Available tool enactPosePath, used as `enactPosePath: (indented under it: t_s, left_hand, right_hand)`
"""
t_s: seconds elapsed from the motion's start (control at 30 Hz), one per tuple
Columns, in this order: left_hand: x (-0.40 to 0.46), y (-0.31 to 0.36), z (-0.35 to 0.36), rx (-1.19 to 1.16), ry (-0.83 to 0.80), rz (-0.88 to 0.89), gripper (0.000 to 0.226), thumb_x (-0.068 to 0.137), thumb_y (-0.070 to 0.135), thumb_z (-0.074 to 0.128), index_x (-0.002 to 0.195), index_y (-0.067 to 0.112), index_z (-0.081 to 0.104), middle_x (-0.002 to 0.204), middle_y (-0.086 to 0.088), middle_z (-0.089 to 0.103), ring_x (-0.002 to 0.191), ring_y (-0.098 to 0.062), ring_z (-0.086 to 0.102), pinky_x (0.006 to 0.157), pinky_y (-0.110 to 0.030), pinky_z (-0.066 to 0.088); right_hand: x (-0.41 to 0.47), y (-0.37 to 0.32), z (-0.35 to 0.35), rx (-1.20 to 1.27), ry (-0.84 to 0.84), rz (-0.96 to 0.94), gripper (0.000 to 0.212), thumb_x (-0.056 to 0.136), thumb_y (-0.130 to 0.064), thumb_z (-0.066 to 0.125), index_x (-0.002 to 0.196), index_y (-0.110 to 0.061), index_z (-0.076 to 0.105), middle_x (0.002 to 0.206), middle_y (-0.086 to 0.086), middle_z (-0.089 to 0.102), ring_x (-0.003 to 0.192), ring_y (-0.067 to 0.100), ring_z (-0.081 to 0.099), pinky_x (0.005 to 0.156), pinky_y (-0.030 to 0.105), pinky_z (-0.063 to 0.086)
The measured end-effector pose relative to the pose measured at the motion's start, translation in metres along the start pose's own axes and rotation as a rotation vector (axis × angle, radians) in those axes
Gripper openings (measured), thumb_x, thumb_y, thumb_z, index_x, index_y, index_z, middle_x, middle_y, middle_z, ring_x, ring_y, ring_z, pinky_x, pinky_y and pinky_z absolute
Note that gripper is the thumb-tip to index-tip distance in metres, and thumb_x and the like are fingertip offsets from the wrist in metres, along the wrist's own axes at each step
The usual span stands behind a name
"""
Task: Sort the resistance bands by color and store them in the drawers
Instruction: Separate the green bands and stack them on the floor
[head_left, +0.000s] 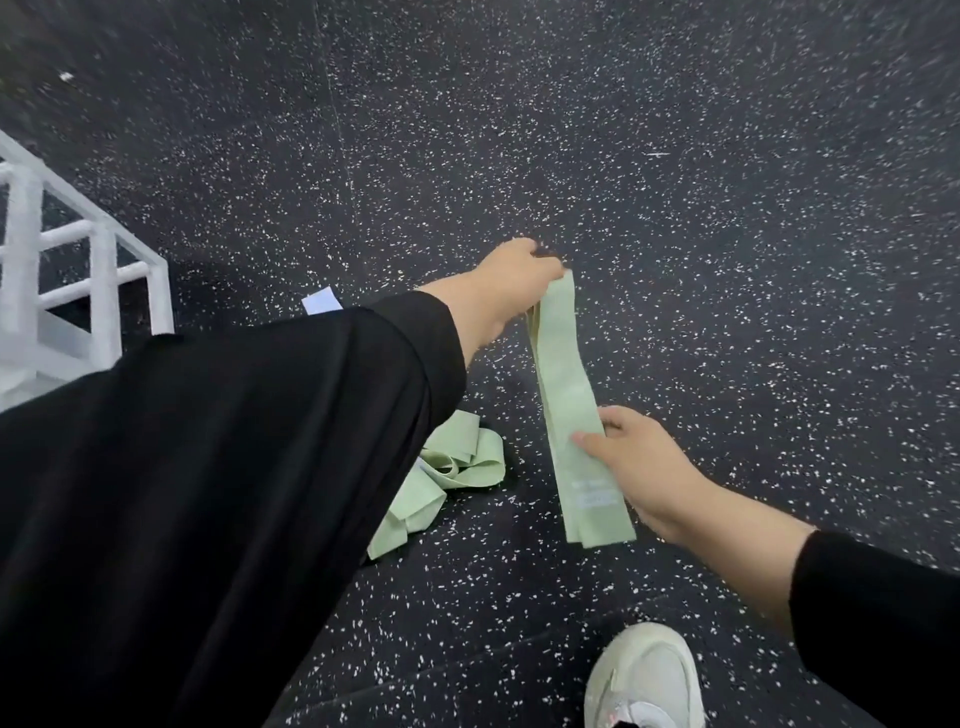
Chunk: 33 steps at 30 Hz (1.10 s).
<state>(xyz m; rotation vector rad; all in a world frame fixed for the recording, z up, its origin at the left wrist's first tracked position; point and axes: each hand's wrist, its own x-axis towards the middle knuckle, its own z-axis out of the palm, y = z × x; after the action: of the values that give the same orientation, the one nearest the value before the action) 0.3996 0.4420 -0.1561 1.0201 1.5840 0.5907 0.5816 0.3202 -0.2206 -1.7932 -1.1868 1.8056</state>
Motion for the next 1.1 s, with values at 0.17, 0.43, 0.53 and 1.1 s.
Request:
enactPosePath:
  t_s: [0.17,0.43,0.53,1.1]
  left_hand:
    - [-0.013,-0.051,-0.007,0.541,0.18,0.094,0.036,0.1,0.014,0.044,0.133,0.01,0.058,0.127,-0.01,0.065,0.099,-0.025,0.056,0.082,-0.03,0.047]
    - [-0.106,-0.182,0.017,1.116,-0.051,0.258,0.028,0.091,0.021,0.047,0.114,0.018,0.063,0.115,-0.002,0.061,0.111,-0.028,0.057,0.093,-0.043,0.042]
    - [-0.127,-0.188,0.011,1.016,-0.042,0.322,0.031,0.09,0.019,0.047,0.112,0.013,0.069,0.105,-0.006,0.066,0.102,-0.032,0.061,0.092,-0.045,0.046]
    - [-0.161,-0.224,-0.091,0.789,0.413,0.054,0.023,0.099,0.02,0.048,0.105,0.015,0.069,0.101,-0.008,0.064,0.092,-0.035,0.059,0.076,-0.042,0.046]
  right_hand:
    - [0.016,0.028,-0.007,-0.947,0.038,-0.118,0.068,0.101,-0.038,0.057,0.159,-0.019,0.025,0.155,0.007,0.036,0.132,0.028,0.046,0.106,0.041,0.043]
    - [0.013,0.017,-0.007,-1.539,-0.317,-0.368,0.047,0.106,-0.041,0.042,0.15,-0.025,0.043,0.156,-0.003,0.041,0.141,0.021,0.042,0.121,0.049,0.027]
    - [0.005,-0.034,0.007,-1.585,-0.396,-0.45,0.05,0.106,-0.044,0.043,0.152,-0.027,0.04,0.156,-0.008,0.041,0.137,0.018,0.047,0.113,0.038,0.038]
    - [0.059,-0.065,0.148,-1.533,-0.375,-0.707,0.072,0.105,-0.024,0.047,0.163,-0.023,0.004,0.171,0.0,-0.002,0.155,0.027,0.013,0.11,0.058,0.039]
